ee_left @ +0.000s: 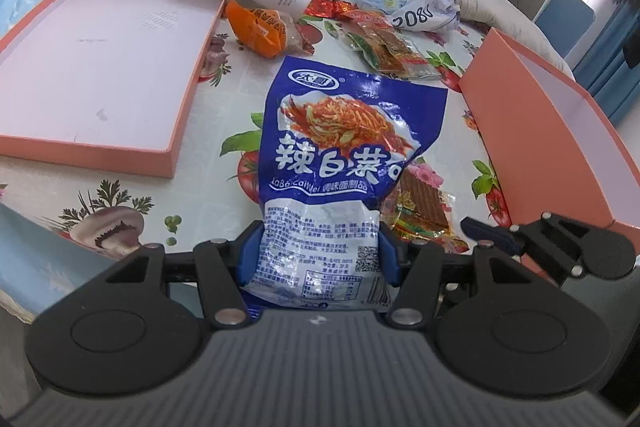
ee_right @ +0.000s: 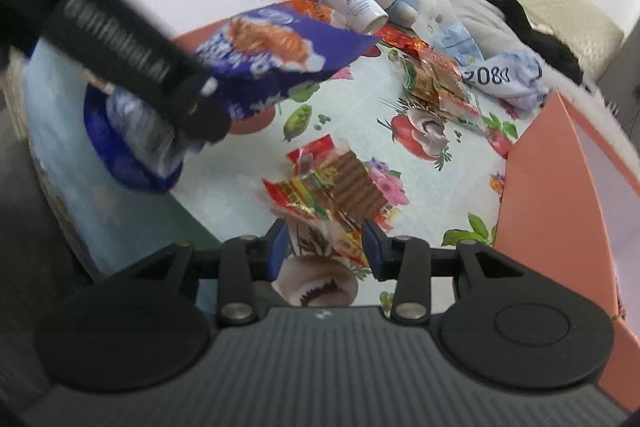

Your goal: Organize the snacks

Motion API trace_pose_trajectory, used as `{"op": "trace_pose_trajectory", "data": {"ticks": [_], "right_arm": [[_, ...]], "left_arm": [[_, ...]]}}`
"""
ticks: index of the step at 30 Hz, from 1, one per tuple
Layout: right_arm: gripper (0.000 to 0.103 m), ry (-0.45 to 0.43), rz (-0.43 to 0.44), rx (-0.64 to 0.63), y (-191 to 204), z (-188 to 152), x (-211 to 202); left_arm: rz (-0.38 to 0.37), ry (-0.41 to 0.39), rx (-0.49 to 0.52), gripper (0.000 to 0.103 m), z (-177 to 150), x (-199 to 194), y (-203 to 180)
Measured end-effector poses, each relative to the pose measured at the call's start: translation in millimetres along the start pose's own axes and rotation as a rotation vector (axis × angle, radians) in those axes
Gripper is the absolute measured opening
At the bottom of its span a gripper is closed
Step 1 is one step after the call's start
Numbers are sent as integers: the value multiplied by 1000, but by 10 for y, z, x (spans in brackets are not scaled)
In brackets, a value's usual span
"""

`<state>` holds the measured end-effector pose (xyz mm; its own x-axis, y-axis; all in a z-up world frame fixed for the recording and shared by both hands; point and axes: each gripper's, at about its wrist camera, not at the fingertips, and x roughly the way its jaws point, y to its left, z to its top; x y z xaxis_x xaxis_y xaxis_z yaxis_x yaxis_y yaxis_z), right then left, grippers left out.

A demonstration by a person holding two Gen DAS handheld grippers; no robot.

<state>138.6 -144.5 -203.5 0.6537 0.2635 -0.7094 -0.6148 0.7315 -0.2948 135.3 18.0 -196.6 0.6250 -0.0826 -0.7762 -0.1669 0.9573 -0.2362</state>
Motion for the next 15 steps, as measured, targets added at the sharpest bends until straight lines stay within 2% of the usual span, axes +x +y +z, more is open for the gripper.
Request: {"op": "trace_pose_trajectory", "data": {"ticks": [2, 5, 11, 14, 15], "right_arm": [[42, 15, -27, -24, -3, 6, 30], [42, 47, 3, -43, -14, -11, 103], [42, -3, -3, -95, 54, -10, 161], [34, -16, 26, -58, 37, -15, 206], [28, -15, 42, -37, 19, -9, 216]], "left_arm": [[5, 5, 1, 63, -7, 19, -1], [13, 17, 4, 63, -16, 65, 6], [22, 60, -46, 63, -81, 205, 125], [26, 65, -66, 63, -111, 230, 186], [29, 62, -65, 63, -113, 227, 192]]}}
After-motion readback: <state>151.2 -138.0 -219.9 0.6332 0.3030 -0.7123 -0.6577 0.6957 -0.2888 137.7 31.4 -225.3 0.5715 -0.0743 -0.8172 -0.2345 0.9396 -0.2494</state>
